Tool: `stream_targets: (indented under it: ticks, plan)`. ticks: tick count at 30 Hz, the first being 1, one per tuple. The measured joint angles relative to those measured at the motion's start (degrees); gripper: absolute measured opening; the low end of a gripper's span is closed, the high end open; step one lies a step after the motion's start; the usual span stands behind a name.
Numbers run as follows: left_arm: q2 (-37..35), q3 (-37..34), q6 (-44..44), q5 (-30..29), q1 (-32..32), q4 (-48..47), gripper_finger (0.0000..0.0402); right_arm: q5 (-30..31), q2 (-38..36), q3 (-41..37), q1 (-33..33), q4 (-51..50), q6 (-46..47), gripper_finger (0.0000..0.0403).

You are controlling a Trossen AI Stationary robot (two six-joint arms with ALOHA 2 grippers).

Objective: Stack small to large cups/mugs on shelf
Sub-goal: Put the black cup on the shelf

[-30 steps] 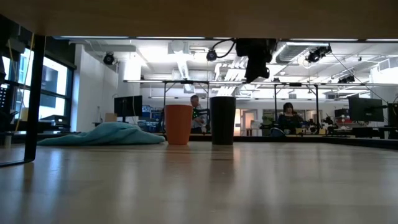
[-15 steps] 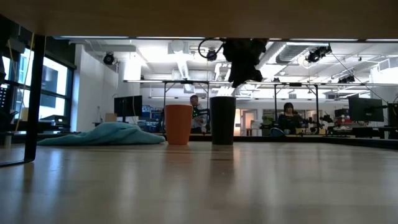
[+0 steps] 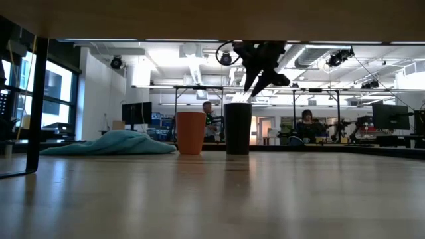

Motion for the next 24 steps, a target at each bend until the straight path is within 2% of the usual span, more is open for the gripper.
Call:
stream_targets:
  ticks: [4,13,24]
  plan:
    - [0.00,0.00,0.42,0.00,-0.01,-1.81,0.0117,2.21,0.00,0.00,0.63,-0.11,5.16,0.0115]
    - [0.00,0.00,2.78,-0.13,-0.36,-7.04,0.0117,1.17,0.00,0.00,2.80,0.20,10.18,0.0115]
    - [-0.37,0.04,4.19,-0.02,-0.25,-7.97,0.0117,6.90,-0.02,-0.02,2.39,-4.03,18.93,0.0115]
